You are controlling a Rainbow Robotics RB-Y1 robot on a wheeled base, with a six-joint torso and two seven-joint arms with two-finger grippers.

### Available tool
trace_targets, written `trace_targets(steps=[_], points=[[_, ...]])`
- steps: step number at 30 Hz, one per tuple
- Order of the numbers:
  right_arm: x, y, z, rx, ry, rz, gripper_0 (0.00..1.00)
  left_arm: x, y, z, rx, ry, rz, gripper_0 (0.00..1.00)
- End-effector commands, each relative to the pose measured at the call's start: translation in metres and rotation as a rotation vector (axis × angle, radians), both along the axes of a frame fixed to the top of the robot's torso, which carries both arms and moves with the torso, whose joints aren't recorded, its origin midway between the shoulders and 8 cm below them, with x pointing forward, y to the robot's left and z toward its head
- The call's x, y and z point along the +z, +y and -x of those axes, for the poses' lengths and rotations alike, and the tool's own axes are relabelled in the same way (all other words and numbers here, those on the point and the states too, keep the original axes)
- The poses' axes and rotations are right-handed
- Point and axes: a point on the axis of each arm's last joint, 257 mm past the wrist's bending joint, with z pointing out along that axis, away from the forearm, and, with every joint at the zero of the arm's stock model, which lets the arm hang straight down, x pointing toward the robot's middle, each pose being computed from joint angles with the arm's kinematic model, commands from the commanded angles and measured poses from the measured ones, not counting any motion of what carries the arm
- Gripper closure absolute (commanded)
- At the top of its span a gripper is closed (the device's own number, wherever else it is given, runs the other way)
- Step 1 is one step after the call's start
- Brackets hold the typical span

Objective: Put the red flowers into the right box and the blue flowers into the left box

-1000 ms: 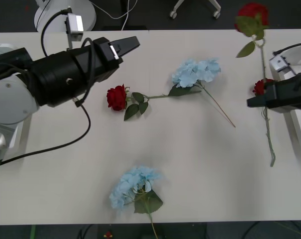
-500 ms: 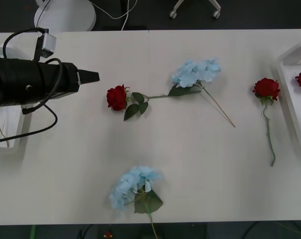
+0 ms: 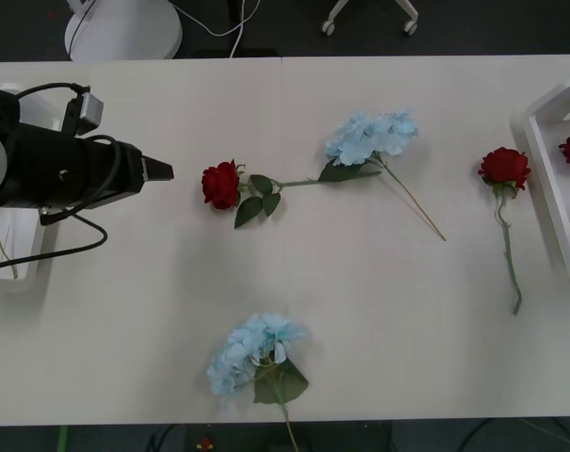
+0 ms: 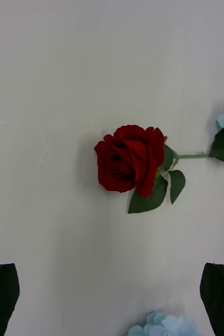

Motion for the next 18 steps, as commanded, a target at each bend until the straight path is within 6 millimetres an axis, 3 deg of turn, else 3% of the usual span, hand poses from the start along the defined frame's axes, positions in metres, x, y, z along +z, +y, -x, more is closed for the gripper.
trace_targets(steps=[1, 10, 15, 18], points=[[0.012, 0.012, -0.025, 0.011, -0.037, 0.002, 1.00, 0.009, -0.040, -0.022, 0.045, 0.005, 0.010, 0.00], [-0.002, 0.011, -0.033, 0.059, -0.024, 0.056, 1.00, -0.005, -0.110, -0.041, 0.331, 0.130, 0.180, 0.00], [0.000, 0.009, -0.034, 0.063, -0.024, 0.066, 0.63, -0.011, -0.160, -0.051, 0.594, 0.221, 0.366, 0.00], [-0.001, 0.010, -0.034, 0.066, -0.021, 0.065, 0.43, -0.017, -0.180, -0.062, 0.726, 0.252, 0.476, 0.00]])
